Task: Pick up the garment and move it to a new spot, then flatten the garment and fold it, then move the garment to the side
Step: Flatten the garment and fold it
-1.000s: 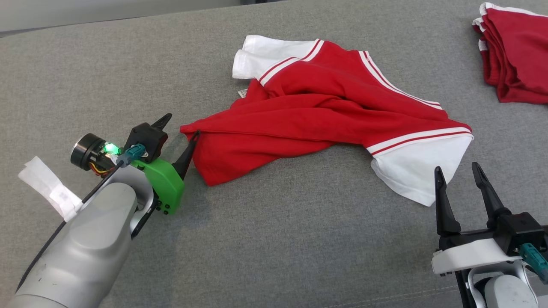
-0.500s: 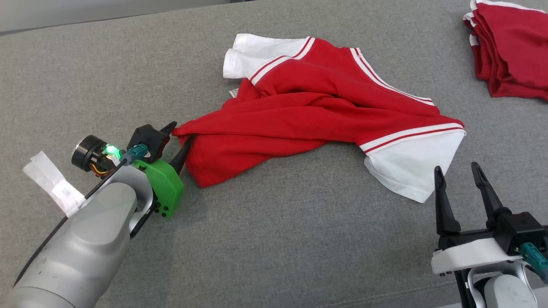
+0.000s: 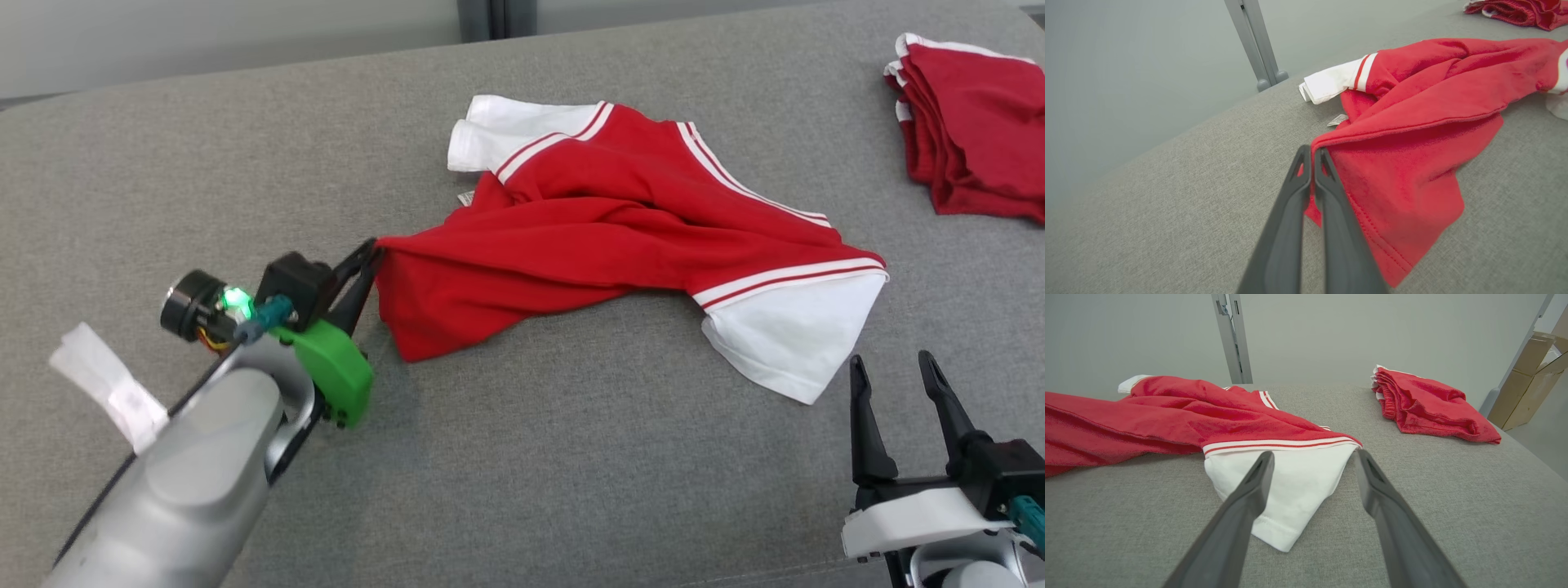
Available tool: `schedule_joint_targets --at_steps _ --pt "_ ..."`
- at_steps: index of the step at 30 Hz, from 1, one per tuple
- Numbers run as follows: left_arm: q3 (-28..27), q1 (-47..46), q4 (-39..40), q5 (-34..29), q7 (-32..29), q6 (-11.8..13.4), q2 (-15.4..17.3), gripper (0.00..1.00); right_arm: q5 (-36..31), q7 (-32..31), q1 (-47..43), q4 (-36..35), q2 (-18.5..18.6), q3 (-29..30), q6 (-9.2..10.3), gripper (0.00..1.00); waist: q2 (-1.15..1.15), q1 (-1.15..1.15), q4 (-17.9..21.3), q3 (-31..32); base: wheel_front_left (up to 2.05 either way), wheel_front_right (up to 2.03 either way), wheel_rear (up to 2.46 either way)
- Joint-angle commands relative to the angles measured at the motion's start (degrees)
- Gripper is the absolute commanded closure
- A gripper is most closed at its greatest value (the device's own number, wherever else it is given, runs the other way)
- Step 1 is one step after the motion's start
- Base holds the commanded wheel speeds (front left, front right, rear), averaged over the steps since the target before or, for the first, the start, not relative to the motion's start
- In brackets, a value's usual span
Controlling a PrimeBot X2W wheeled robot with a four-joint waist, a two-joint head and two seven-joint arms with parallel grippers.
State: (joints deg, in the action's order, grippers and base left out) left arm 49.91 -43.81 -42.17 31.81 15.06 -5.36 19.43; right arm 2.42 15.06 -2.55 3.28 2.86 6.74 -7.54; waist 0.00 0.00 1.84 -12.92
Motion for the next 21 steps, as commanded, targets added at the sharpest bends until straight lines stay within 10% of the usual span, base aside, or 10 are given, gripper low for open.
schedule_joint_targets --at_steps 1,14,17,21 --pt "-0.70 3.82 2.75 -0.64 0.12 1.22 1.35 1.00 0.31 0.13 -1.45 0.22 0.07 0.61 0.11 0.00 0.00 0.00 -2.08 3.44 0.00 0.00 0.00" --pt "1.68 31.86 26.04 1.31 -0.02 11.64 5.99 0.92 1.63 0.13 -6.32 0.97 0.09 1.09 0.11 0.00 0.00 0.00 -8.41 9.33 0.00 0.00 0.00" --pt "0.64 34.72 27.38 0.59 0.03 13.79 5.08 0.01 1.26 0.13 -6.66 1.05 0.07 0.72 0.11 0.00 0.00 0.00 -8.84 9.86 0.00 0.00 0.00" --pt "-2.22 38.91 28.95 1.04 0.04 15.50 3.49 0.00 0.97 0.13 -6.78 1.17 0.09 0.66 0.11 0.00 0.00 0.00 -8.82 10.49 0.00 0.00 0.00"
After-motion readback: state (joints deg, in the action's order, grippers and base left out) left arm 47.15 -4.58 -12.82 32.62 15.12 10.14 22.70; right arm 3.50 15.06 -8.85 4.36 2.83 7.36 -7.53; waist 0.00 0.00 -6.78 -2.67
